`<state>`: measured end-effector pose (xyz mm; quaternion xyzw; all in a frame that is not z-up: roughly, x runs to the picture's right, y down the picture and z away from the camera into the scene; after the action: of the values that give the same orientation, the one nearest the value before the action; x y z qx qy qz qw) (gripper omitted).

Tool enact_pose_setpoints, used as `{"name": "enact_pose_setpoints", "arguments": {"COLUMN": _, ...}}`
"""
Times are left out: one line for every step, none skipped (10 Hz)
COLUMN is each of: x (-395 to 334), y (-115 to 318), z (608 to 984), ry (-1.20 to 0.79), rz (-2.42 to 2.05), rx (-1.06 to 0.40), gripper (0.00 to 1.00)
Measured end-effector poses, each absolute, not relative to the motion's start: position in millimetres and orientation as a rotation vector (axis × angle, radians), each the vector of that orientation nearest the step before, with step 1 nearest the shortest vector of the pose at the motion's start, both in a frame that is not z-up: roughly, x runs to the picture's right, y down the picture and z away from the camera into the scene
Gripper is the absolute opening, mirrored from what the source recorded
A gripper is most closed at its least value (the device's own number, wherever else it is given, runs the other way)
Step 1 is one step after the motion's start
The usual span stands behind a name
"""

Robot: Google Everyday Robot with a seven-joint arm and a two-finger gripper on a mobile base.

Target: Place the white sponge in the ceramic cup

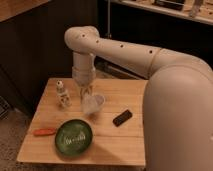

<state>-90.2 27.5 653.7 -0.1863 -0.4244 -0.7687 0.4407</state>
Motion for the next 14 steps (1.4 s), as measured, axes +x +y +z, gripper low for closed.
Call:
{"name": "enact_pose_setpoints", "arguments": {"x": -87, "y": 21, "z": 663, "ry": -1.038, "rz": -1.903, "rx": -0.41, "gripper": 0.13}}
{"name": "enact_pose_setpoints", "arguments": {"x": -85, "y": 16, "z": 669, "ry": -1.027, "rz": -1.899, "rx": -0.325, "gripper": 0.13}}
{"name": "enact_pose_setpoints", "arguments": {"x": -82, "y": 15, "z": 672, "ry": -1.016, "rz": -1.896, "rx": -0.277, "gripper": 0.13}}
{"name": "enact_pose_setpoints", "arguments": {"x": -84, "y": 13, "z": 676, "ry": -0.999, "rz": -1.905, "rx": -0.202, "gripper": 0.13}}
{"name": "enact_pose_setpoints", "arguments": {"x": -89, "y": 11, "z": 680, "ry": -0.981, "rz": -1.937, "rx": -0.153, "gripper": 0.13}}
{"name": "enact_pose_setpoints", "arguments": {"x": -91, "y": 10, "z": 680, "ry": -0.974, "rz": -1.951, "rx": -0.139, "gripper": 0.13}}
{"name": "enact_pose_setpoints", "arguments": {"x": -91, "y": 8, "z": 684, "ry": -0.955, "rz": -1.968, "rx": -0.128, "gripper": 0.13}}
{"name": "enact_pose_setpoints", "arguments": {"x": -92, "y": 3, "z": 688, "ry": -0.932, "rz": -1.984, "rx": -0.115, "gripper": 0.13}}
{"name": "enact_pose_setpoints", "arguments": {"x": -93, "y": -3, "z": 691, "ry": -0.91, "rz": -1.995, "rx": -0.102, "gripper": 0.13}}
{"name": "enact_pose_setpoints", "arguments": {"x": -91, "y": -9, "z": 695, "ry": -0.892, "rz": -2.0, "rx": -0.09, "gripper": 0.13}}
{"name": "enact_pose_setpoints", "arguments": {"x": -88, "y": -17, "z": 702, "ry": -0.877, "rz": -1.997, "rx": -0.071, "gripper": 0.13}}
{"name": "enact_pose_setpoints", "arguments": {"x": -83, "y": -27, "z": 712, "ry": -0.867, "rz": -1.984, "rx": -0.053, "gripper": 0.13}}
{"name": "enact_pose_setpoints", "arguments": {"x": -81, "y": -34, "z": 719, "ry": -0.865, "rz": -1.967, "rx": -0.034, "gripper": 0.13}}
{"name": "enact_pose_setpoints", "arguments": {"x": -75, "y": -44, "z": 730, "ry": -0.865, "rz": -1.932, "rx": 0.009, "gripper": 0.13}}
